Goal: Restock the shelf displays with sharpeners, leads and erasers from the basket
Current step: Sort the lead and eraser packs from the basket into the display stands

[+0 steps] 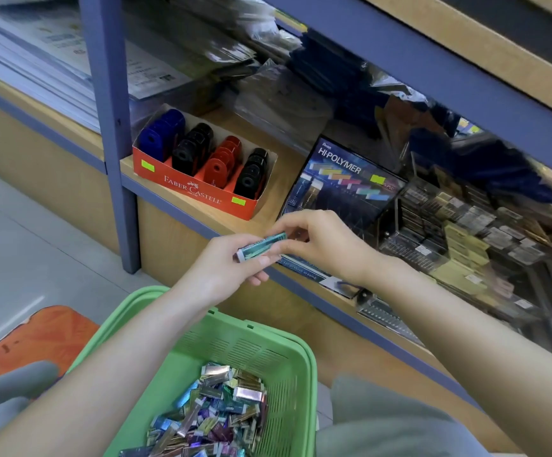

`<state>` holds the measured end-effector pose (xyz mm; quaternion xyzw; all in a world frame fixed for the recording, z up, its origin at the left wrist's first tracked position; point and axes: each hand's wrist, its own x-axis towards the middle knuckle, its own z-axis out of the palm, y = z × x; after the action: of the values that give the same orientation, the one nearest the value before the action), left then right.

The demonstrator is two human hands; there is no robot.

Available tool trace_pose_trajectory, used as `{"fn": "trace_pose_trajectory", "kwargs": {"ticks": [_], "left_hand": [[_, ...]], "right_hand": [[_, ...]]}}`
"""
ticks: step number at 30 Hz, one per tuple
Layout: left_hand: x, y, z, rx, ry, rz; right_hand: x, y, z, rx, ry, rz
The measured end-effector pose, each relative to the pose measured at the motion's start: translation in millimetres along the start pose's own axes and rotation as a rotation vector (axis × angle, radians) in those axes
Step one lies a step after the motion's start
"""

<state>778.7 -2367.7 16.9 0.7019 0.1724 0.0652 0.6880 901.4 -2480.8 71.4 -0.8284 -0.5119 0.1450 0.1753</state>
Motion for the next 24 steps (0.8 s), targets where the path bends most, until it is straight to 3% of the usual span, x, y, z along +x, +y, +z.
{"fn": "trace_pose_trajectory", "kwargs": {"ticks": [4,8,12,15,18,24], "left_hand": [[0.2,-3.3,2.6,0.072,-0.015,-0.028],[0.7,-1.9,1.3,0.049,0.026,-0.049],[-2.4,4.3,5.0,0.048,-0.028,-0.022],[-6.2,6.4,8.8,0.072,-0.036,0.022],[-6.6,8.3,8.6,0.051,0.019,0.020],[-4.2,11.9,2.9,-0.072,0.109,0.002]], "right_hand": [[-8.7,1.1,-11.1,-0.128,0.009,0.015],[-23.1,3.0,-13.3,0.050,0.052,0.165],[-40.2,-2.1,-2.6,0.188,-0.224,0.255],[-45.0,-5.6,6.7,0.133,-0.279,0.207],[-40.5,-2.2,5.8,0.065,-0.188,0.191],[-17.3,16.4,-21.9,0.408,0.189,0.387]]}}
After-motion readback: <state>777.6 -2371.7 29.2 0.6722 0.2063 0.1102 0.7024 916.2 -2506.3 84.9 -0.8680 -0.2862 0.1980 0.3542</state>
